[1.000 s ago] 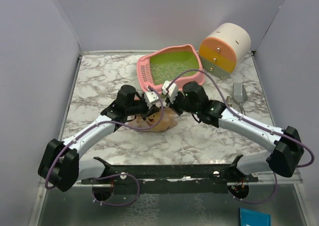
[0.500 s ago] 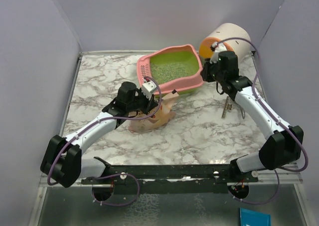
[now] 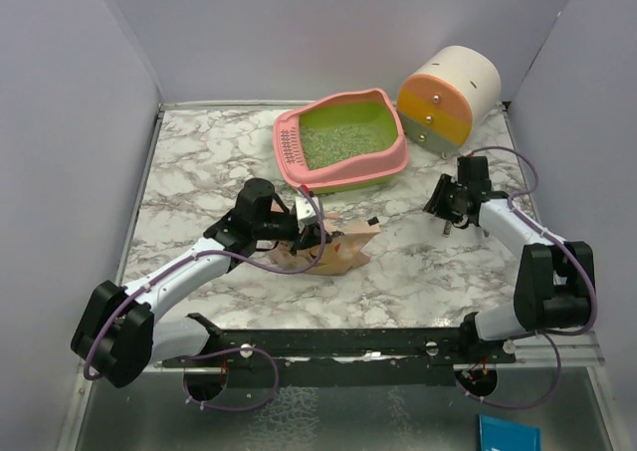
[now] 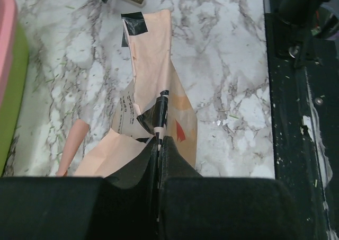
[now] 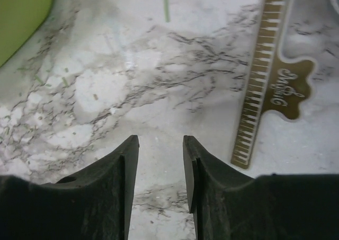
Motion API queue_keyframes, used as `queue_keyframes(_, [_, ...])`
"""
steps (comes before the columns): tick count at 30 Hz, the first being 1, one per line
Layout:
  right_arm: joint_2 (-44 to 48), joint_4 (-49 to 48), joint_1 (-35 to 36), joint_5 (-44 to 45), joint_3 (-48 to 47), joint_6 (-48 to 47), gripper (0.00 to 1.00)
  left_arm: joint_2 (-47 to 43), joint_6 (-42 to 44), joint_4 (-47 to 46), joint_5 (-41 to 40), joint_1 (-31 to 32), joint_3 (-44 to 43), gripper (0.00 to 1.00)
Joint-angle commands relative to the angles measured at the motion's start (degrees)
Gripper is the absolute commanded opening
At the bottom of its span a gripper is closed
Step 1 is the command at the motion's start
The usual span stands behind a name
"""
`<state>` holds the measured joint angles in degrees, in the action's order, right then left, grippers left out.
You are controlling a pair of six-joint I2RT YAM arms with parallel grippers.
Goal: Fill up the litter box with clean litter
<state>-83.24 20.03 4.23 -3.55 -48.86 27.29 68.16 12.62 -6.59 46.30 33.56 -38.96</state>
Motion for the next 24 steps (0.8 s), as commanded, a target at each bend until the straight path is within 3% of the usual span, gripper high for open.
queue_keyframes(1, [0.73, -5.50, -5.42, -0.58, 3.03, 4.33, 0.41, -0.58, 6.38, -4.12, 9.61, 0.63, -3.23, 0.00])
queue_keyframes(5, [-0.33, -7.77, -9.23, -0.79, 3.44, 3.94, 0.43, 1.31, 8.05, -3.35, 5.41, 0.63, -4.17, 0.00])
queue_keyframes(11, [-3.54, -8.20, -13.51, -0.89, 1.14, 2.64, 0.43, 0.58, 5.93, -8.71, -7.94, 0.63, -1.96, 0.00])
queue_keyframes(20, [-5.73, -9.73, -16.08, 1.05, 1.87, 3.02, 0.43, -1.12, 7.50, -10.07, -11.60, 0.63, -1.56, 0.00])
queue_keyframes(24, [-4.69, -9.93, -16.62, -0.05, 1.89, 2.72, 0.43, -0.85, 10.31, -6.62, -13.74, 0.63, -4.11, 0.00])
